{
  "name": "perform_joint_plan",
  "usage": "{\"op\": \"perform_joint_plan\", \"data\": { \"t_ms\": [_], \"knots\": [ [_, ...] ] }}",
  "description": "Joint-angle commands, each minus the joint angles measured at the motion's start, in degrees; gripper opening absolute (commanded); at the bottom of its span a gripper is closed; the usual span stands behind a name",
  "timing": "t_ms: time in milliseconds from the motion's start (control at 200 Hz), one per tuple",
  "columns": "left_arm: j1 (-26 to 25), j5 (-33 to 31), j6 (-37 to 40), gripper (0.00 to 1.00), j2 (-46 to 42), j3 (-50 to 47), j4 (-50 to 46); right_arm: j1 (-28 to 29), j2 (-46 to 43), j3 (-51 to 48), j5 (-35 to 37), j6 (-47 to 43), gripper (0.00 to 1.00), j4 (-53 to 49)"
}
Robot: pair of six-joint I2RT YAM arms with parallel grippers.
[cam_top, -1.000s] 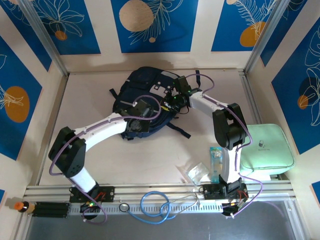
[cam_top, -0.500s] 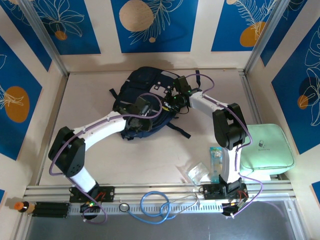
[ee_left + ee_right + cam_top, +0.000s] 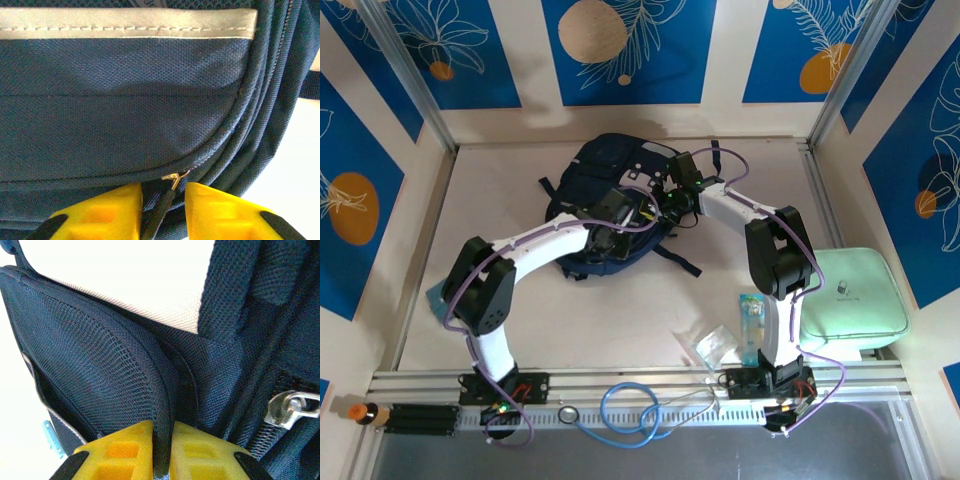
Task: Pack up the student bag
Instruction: Unzip the student bag at the top-center of the table.
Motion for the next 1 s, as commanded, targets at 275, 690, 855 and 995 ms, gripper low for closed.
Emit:
{"op": "perform_joint_plan", "data": {
  "t_ms": [275,690,855,995],
  "knots": [
    [1.81,-3.25,-1.03,0.0,-0.59,-0.4,-3.99,-0.65,-0.65,-0.02,1.59,-0.88,0.03,-1.73],
    [8.76,-0.34,2.27,0.0,-7.37,-4.96,-3.85,-2.91,-4.25,-2.58,0.75,-3.02,0.12,1.24],
    [7.07,6.74,3.64,0.0,-7.09,-0.82,-1.97,-4.41,-11.25,-8.09,0.81,-2.19,0.3,2.74],
    [3.88,9.52,4.58,0.0,-5.66,3.32,-1.89,-7.28,-18.6,-15.46,1.71,0.09,0.39,3.04]
  ]
}}
